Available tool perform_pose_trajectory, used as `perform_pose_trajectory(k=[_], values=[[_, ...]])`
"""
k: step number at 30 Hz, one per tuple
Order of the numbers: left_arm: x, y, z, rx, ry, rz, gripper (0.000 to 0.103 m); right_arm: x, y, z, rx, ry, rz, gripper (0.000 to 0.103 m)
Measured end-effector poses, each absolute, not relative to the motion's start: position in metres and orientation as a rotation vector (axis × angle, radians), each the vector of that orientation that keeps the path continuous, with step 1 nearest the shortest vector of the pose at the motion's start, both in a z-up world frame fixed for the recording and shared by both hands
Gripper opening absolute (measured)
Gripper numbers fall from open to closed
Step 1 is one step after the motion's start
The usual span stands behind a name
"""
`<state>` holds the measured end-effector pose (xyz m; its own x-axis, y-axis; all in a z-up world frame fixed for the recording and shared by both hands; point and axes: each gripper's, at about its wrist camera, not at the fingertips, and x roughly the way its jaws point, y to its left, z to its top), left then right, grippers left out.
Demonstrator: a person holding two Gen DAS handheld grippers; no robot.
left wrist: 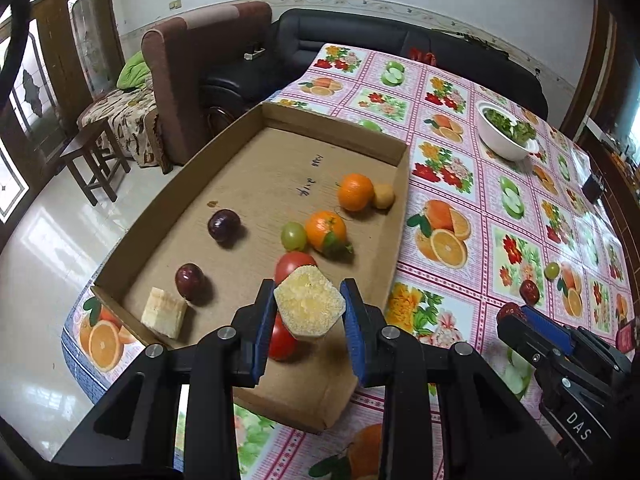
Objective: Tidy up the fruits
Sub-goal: 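Carry the cake cube and red date over the cardboard box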
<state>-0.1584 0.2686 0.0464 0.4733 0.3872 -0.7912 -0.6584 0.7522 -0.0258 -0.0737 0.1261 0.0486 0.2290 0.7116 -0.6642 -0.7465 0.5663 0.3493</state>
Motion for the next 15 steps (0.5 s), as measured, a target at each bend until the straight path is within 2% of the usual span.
perform_pose_trajectory(k=[15], values=[[-0.163, 0.332, 0.052, -0.393, 0.845, 0.723, 0.030, -0.054, 0.187, 0.061, -0.035, 0.884, 1.063, 0.027]])
